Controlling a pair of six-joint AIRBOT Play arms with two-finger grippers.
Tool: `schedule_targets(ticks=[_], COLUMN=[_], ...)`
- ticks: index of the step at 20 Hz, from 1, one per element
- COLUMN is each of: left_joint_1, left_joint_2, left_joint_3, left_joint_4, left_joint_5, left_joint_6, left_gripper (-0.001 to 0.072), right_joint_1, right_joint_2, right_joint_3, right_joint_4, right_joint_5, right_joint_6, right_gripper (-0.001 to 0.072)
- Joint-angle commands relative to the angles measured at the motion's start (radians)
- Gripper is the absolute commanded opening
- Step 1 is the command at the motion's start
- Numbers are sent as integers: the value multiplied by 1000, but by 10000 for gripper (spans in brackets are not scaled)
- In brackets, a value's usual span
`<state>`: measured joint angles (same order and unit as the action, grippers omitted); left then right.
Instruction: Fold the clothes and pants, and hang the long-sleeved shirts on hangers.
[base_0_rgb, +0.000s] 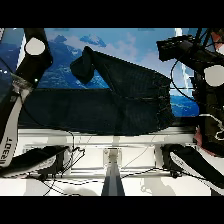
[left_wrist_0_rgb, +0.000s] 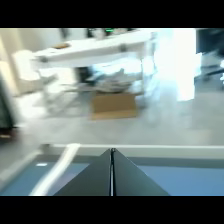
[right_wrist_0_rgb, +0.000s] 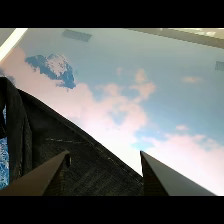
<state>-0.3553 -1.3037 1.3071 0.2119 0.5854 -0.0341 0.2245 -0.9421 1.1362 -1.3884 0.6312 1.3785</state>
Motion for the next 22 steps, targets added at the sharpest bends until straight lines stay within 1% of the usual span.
schedule_targets(ticks=[1, 3, 4, 5, 6, 7, 8, 9, 10, 11, 12, 14, 15, 16, 18, 19, 20, 21, 22], left_joint_1=[17, 39, 54, 74, 97, 119, 138, 152, 163, 177, 194, 259, 301, 353, 463, 516, 570, 613, 649], left_joint_2=[-3, -4, -4, -4, -4, -4, -3, -3, -3, -4, -7, -14, -19, -24, -38, -55, -79, -108, -145], left_joint_3=[-40, -73, -88, -98, -103, -102, -102, -102, -102, -102, -102, -102, -102, -102, -103, -103, -103, -103, -103], left_joint_4=[49, 45, 9, -15, 7, 61, 121, 214, 344, 459, 544, 612, 618, 618, 597, 587, 589, 589, 586], left_joint_5=[-242, -364, -422, -498, -595, -697, -798, -899, -1031, -1172, -1326, -1570, -1644, -1685, -1667, -1655, -1647, -1651, -1657], left_joint_6=[-280, -281, -282, -320, -408, -502, -570, -618, -640, -645, -685, -754, -766, -784, -865, -921, -986, -1027, -1076], left_gripper=[20, 20, 20, 20, 20, 20, 20, 20, 20, 20, 20, 19, 19, 19, 20, 21, 40, 213, 460], right_joint_1=[0, 0, 0, 0, 0, 0, 0, 0, 0, 0, 0, 0, 0, 0, 0, 0, 0, 0, 0], right_joint_2=[0, 0, 0, 0, 0, 0, 0, 0, 0, 0, 0, 0, 0, 0, 0, 0, 0, 0, 0], right_joint_3=[0, 0, 0, 0, 0, 0, 0, 0, 0, 0, 0, 0, 0, 0, 0, 0, 0, 0, 0], right_joint_4=[0, 0, 0, 0, 0, 0, 0, 0, 0, 0, 0, 0, 0, 0, 0, 0, 0, 0, 0], right_joint_5=[0, 0, 0, 0, 0, 0, 0, 0, 0, 0, 0, 0, 0, 0, 0, 0, 0, 0, 0], right_joint_6=[0, 0, 0, 0, 0, 0, 0, 0, 0, 0, 0, 0, 0, 0, 0, 0, 0, 0, 0], right_gripper=[505, 504, 504, 504, 504, 504, 504, 504, 504, 504, 504, 504, 505, 504, 504, 504, 504, 504, 504])
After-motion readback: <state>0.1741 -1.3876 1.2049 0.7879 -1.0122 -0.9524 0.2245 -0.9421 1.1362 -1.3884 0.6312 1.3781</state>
